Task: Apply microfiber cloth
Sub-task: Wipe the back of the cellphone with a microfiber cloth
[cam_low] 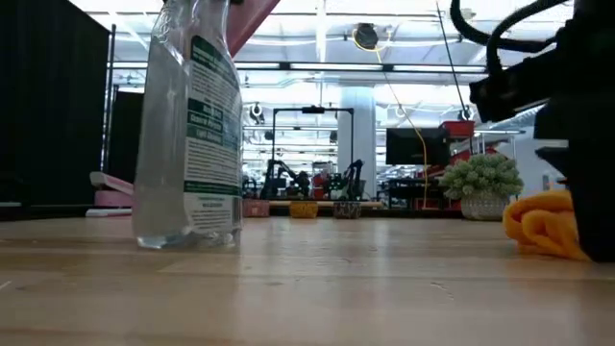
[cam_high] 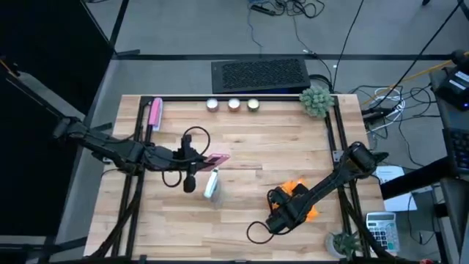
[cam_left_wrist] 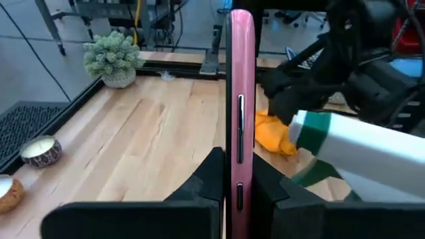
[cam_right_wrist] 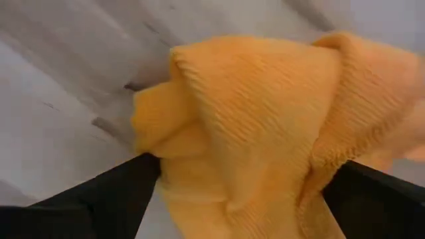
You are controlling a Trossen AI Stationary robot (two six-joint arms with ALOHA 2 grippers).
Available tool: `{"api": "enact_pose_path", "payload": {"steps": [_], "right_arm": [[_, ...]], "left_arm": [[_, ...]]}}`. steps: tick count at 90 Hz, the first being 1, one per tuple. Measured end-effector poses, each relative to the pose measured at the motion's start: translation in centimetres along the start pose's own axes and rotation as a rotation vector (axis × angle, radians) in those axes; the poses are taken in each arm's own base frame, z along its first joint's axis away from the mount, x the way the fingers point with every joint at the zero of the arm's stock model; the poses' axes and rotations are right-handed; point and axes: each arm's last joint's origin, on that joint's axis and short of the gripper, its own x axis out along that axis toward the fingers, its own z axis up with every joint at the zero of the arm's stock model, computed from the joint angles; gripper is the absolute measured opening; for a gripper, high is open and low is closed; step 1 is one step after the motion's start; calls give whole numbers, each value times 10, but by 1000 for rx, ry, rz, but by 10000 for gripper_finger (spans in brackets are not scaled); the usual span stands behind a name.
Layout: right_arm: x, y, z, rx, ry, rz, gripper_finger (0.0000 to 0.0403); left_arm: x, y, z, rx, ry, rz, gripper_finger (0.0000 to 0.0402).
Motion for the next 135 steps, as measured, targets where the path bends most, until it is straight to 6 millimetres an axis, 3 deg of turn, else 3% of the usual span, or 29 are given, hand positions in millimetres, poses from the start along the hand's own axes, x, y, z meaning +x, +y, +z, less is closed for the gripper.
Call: {"api": "enact_pose_path", "payload": {"steps": [16, 47, 63, 103, 115, 135], "right_arm": [[9, 1, -10, 23, -55, 38, 320], [8, 6, -23, -6, -112, 89, 109], [8, 6, -28, -1, -125, 87, 19], [1, 11, -33, 19, -206, 93, 6], [-15, 17, -32, -4, -201, 64, 4], [-69, 29, -22, -96, -313, 77, 3]], "left_arm": [[0, 0, 0, 2, -1, -4, 11], [0, 0, 0, 9, -2, -6, 11], [0, 0, 0, 9, -2, -6, 11], [0, 0, 0, -2, -2, -8, 11], [0, 0, 0, -3, -1, -8, 11], [-1, -1, 5, -12, -15, -10, 11]]}}
